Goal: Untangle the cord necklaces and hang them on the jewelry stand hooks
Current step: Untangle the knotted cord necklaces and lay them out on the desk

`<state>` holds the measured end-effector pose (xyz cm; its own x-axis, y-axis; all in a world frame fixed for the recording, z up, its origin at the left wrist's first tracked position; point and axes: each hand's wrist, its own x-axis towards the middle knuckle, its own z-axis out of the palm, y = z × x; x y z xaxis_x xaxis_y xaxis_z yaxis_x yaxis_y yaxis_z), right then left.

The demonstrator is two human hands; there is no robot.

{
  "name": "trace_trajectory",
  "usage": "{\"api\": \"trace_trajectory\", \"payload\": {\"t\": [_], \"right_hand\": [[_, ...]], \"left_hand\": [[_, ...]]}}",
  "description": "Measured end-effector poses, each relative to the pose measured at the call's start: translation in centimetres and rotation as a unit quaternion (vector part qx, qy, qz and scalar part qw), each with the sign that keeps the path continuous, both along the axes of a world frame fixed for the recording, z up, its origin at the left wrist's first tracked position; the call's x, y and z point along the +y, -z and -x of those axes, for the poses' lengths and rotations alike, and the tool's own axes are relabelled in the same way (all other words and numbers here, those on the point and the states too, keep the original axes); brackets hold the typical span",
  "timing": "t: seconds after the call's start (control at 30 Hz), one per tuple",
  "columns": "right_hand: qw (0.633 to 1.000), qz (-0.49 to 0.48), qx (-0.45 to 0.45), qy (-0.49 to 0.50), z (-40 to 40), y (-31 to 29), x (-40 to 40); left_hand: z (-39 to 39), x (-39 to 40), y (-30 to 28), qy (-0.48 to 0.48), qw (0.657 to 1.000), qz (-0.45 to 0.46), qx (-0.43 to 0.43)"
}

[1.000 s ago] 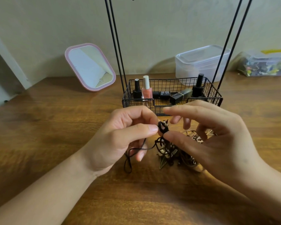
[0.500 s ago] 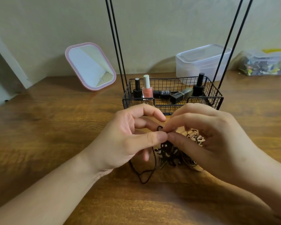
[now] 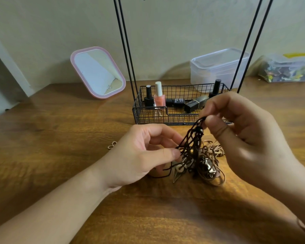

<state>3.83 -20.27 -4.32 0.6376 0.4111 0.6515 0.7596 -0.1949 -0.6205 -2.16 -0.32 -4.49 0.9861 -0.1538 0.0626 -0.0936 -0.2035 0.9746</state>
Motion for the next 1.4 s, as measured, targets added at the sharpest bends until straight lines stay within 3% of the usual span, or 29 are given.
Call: {"api": "trace_trajectory", "payload": {"t": [0.27,0.47,0.73,0.87,1.13,1.4], "right_hand": [[0.999,-0.033,0.002,0.024,-0.9,0.2,-0.4],[0.997,-0.063,0.031,-0.015,-1.0,0.2,-0.3],[0.975,-0.133,0.122,-0.126,-0.2,-0.5,-0.2],[0.964,-0.147,0.174,-0.139,0.6,-1.1,0.1],[0.99,-0.079,0.097,-0.065,1.0,-0.8,0.3],[0.981,-0.149,0.089,-0.084,0.8,-0.9,0.2]], "left_hand": [[-0.4,0.5,0.3,0.011,1.0,0.011,-0.007],[-0.3,0.1,0.5,0.024,0.999,0.018,0.014],[0.5,-1.0,1.0,-0.014,0.988,-0.117,-0.099],[0.7,-1.9,1.2,-0.045,0.974,-0.118,-0.187],[0.0,-1.9,1.4,-0.079,0.963,-0.077,-0.245],[0.1,-2.2,1.3,-0.072,0.965,-0.08,-0.241]]}}
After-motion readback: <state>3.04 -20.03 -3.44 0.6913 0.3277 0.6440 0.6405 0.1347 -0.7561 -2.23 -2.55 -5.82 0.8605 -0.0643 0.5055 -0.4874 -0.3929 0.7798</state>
